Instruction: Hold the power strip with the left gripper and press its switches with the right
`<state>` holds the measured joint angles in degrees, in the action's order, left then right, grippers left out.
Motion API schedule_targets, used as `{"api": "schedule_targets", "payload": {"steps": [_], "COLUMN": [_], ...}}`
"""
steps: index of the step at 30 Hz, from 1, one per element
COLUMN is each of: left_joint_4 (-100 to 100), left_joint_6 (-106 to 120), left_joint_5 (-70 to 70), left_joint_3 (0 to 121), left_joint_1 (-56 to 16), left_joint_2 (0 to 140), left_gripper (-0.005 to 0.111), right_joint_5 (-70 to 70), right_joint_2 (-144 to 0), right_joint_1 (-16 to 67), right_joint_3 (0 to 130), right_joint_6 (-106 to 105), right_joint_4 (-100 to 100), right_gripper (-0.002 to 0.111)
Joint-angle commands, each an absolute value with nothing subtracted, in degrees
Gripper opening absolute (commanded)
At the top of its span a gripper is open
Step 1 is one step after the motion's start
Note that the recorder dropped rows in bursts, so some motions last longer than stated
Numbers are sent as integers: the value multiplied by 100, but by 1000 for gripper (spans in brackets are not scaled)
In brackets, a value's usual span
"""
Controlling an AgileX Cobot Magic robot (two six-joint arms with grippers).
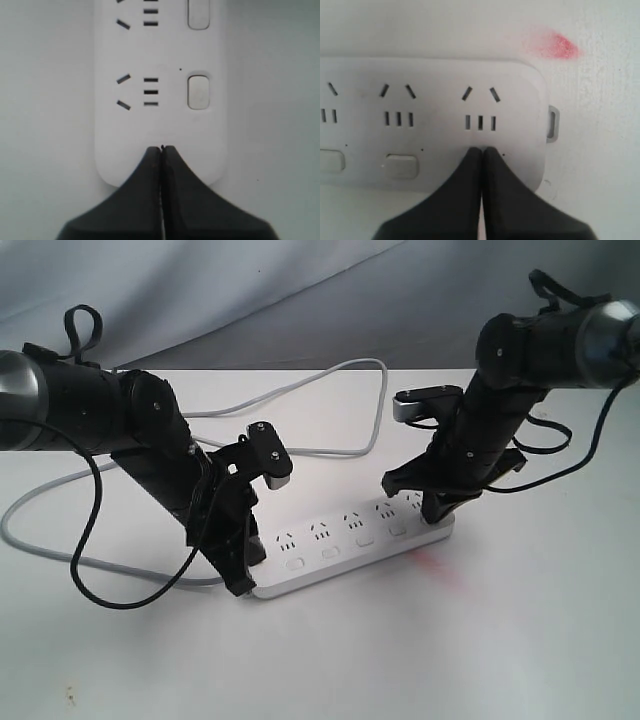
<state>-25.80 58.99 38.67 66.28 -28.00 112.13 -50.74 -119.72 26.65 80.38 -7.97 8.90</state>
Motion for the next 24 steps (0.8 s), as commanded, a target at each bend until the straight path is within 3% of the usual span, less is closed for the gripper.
{"api": "schedule_targets", "payload": {"steps": [1, 24], "left_joint_4": [-2639, -2639], "left_joint_6": [5854, 5729], "left_joint_5": [3856, 3879], "left_joint_3": [6620, 6620], "left_joint_1": [-2820, -2820], "left_joint_2": [11222, 11222], "left_gripper": [0, 0], "right_joint_5": [-5182, -5018], "right_joint_2": [-12150, -12142], "right_joint_1": [2870, 3262], "right_joint_3": [7917, 7806], "right_joint_6": [-255, 762], "right_joint_4": [299, 48], "right_gripper": [0, 0]}}
